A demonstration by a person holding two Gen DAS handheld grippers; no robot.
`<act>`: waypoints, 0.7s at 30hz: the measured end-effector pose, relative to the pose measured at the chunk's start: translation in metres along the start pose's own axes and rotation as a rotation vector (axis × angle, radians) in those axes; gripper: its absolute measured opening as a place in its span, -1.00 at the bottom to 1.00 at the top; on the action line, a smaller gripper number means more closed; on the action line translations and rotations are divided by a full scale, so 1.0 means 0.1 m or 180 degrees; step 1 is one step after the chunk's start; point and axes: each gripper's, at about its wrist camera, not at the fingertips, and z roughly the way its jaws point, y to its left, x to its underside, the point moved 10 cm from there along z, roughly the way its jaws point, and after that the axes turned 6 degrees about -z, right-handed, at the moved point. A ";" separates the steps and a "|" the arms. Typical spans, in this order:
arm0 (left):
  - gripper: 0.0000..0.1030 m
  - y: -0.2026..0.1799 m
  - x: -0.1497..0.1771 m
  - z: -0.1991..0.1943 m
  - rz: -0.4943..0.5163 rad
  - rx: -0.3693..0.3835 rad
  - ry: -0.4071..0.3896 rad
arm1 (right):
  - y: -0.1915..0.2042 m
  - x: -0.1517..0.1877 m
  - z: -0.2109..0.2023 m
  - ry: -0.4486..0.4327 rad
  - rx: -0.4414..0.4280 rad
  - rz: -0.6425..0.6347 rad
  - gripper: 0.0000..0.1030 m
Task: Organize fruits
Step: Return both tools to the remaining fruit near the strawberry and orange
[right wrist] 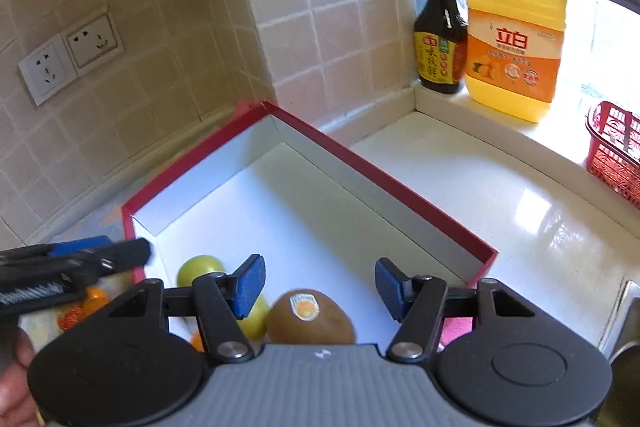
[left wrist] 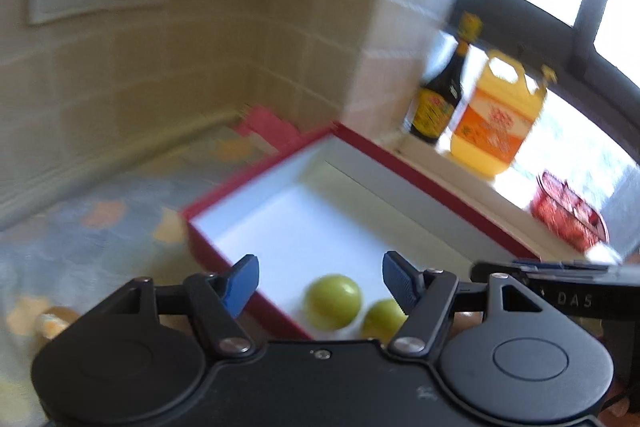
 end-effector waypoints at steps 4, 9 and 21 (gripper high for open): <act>0.56 0.31 -0.13 -0.33 -0.0173 -0.0074 -0.0196 | 0.20 -0.01 -0.02 -0.0011 -0.0080 -0.0132 0.22; 0.57 0.68 -0.25 -0.68 -0.0296 -0.0302 -0.0407 | 0.56 -0.05 -0.04 -0.0033 -0.0253 -0.0315 0.24; 0.57 1.39 -0.20 -1.15 -0.0670 -0.0691 -0.0664 | 1.46 -0.19 -0.02 -0.0069 -0.0647 -0.0780 0.24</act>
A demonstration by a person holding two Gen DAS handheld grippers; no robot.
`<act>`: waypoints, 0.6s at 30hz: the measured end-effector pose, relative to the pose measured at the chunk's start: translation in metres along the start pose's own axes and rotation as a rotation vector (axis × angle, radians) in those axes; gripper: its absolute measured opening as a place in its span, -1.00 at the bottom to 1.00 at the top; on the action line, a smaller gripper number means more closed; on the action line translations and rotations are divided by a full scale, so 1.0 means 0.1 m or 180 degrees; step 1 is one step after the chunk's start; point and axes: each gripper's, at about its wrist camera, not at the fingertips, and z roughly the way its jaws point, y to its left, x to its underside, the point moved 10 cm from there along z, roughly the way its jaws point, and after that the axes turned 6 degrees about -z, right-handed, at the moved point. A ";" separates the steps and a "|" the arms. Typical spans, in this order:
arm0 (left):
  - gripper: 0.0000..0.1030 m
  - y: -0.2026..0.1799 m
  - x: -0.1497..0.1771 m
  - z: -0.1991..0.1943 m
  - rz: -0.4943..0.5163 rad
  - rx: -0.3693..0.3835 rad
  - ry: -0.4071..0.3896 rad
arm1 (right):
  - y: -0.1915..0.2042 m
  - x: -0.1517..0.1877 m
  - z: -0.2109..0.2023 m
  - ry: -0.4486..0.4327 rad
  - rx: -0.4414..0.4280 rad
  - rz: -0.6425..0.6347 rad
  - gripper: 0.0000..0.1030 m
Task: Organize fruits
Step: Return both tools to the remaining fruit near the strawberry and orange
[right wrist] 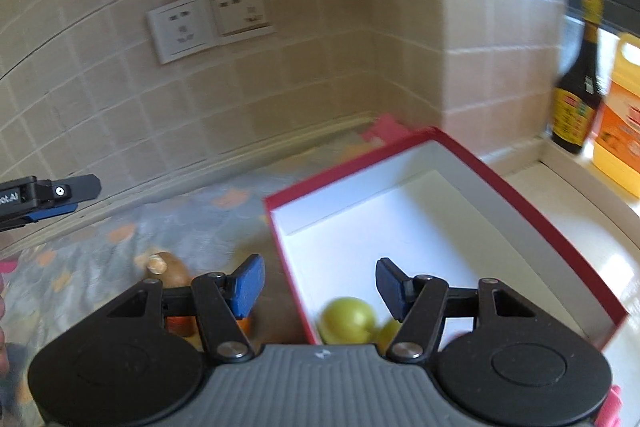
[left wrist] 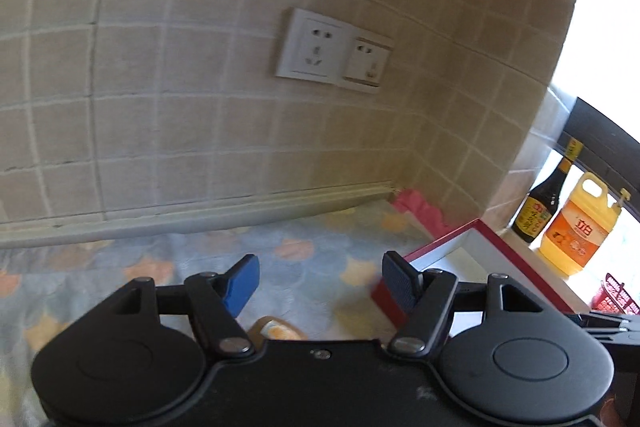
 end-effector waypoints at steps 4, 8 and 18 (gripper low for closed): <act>0.57 0.16 0.10 -0.04 -0.0004 -0.0101 0.0022 | 0.27 -0.03 0.09 0.0020 -0.0141 -0.0150 0.23; 0.56 0.35 0.25 0.00 -0.0089 -0.0182 0.0117 | 0.50 -0.02 0.20 0.0080 -0.0234 -0.0276 0.24; 0.38 0.41 0.96 0.26 -0.0059 0.0085 0.0705 | 0.73 0.28 0.51 0.0420 -0.0321 -0.0434 0.23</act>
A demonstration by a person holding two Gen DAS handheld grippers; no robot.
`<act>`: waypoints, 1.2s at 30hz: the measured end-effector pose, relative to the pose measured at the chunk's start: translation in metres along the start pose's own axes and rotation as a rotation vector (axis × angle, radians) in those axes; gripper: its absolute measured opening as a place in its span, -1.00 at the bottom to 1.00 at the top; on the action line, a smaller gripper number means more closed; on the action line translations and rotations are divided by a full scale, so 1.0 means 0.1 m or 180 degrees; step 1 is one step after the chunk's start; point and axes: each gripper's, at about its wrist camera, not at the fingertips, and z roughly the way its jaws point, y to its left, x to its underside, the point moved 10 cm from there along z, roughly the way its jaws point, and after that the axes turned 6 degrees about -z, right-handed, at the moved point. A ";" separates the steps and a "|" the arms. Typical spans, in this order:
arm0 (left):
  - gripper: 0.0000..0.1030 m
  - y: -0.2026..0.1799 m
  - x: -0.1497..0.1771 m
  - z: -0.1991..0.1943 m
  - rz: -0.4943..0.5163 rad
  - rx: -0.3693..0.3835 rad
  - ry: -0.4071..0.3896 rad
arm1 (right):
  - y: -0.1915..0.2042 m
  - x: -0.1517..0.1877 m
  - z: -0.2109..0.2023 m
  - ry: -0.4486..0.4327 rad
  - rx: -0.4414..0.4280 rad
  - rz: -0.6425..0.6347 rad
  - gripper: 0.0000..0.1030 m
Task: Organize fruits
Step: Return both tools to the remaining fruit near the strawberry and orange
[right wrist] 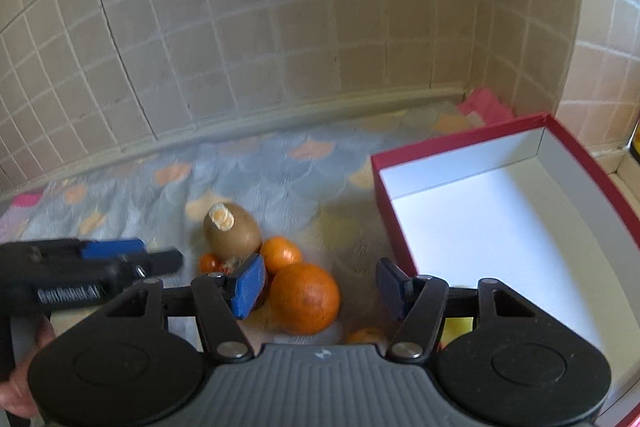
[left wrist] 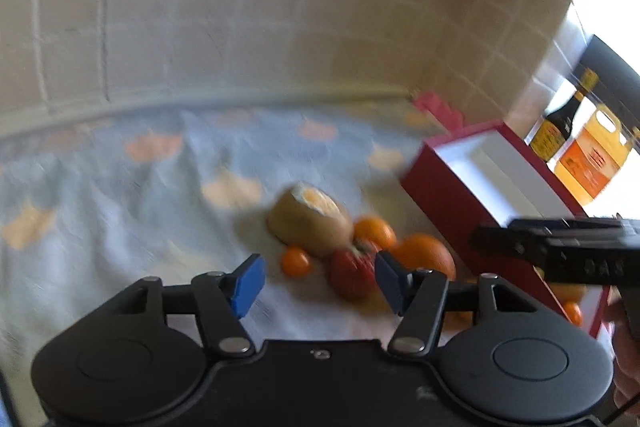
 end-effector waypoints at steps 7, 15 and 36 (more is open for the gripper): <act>0.38 -0.17 0.21 0.35 0.0136 -0.0026 0.0145 | 0.04 0.06 0.21 0.0189 -0.0101 0.0055 0.24; 0.31 -0.19 0.26 0.54 0.0296 -0.0124 0.0159 | 0.05 0.14 0.38 0.0358 -0.0072 0.0061 0.24; 0.31 -0.24 0.21 0.64 0.0303 -0.0020 0.0028 | -0.01 0.17 0.55 0.0441 -0.0007 0.0128 0.24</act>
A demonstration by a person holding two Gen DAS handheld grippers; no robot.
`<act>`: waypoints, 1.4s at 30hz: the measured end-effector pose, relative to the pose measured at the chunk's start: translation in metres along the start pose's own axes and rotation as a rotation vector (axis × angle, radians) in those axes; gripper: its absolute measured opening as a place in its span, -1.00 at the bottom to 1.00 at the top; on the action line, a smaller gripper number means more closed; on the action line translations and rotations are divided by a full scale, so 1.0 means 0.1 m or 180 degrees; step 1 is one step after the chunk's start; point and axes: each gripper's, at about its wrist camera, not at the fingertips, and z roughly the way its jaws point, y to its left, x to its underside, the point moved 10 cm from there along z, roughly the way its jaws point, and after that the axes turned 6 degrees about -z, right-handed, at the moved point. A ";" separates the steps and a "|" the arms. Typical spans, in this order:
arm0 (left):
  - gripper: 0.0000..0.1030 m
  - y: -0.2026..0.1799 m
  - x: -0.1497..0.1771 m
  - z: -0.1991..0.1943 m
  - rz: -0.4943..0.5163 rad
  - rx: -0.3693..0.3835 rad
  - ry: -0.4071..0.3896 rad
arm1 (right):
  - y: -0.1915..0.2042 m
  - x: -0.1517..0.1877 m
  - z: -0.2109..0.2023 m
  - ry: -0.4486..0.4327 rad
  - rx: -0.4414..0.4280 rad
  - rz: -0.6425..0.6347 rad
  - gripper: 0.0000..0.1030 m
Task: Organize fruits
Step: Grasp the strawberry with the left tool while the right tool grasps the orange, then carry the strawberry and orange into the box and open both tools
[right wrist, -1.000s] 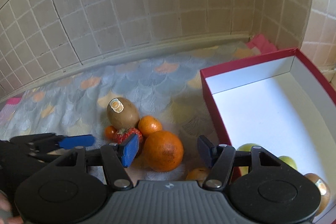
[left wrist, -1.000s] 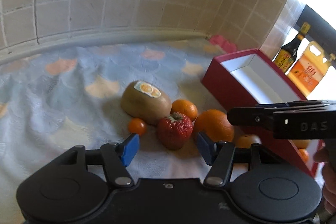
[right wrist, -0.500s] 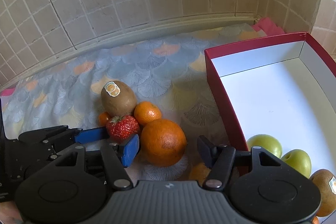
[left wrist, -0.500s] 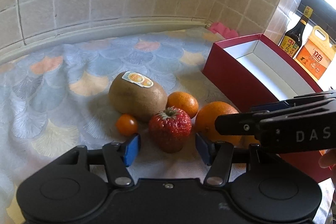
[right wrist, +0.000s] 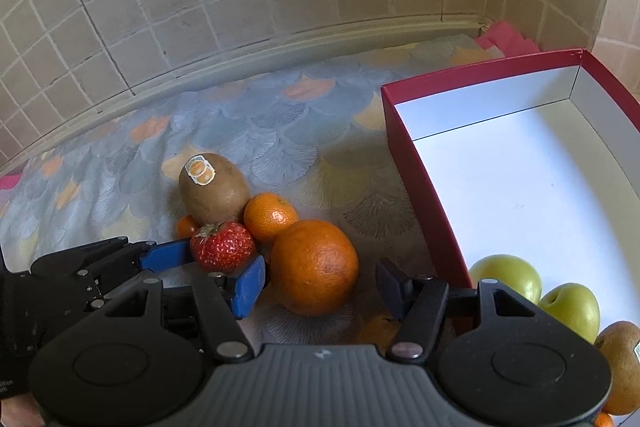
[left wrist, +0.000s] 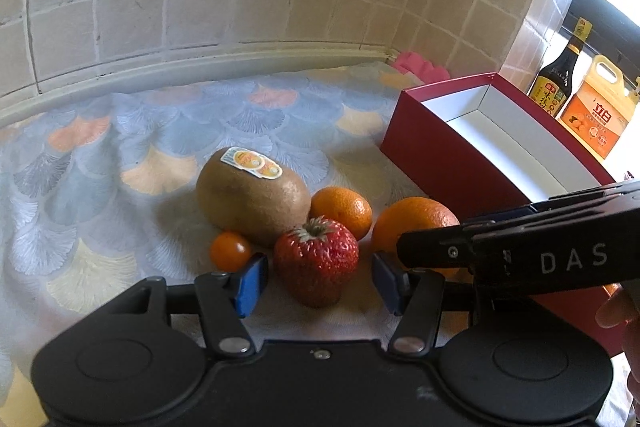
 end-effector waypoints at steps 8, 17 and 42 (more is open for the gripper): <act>-0.04 -0.01 0.02 0.02 0.0233 -0.0138 -0.0006 | 0.05 -0.07 0.11 0.0031 0.0157 -0.0068 0.32; -0.05 0.02 0.07 -0.12 0.0188 -0.0127 -0.0017 | 0.20 -0.04 0.13 0.0092 0.0205 -0.0251 0.05; -0.05 -1.84 -1.47 -0.68 0.0995 0.0981 -0.0890 | -1.56 -0.61 -1.84 -0.1311 0.1005 0.0582 0.02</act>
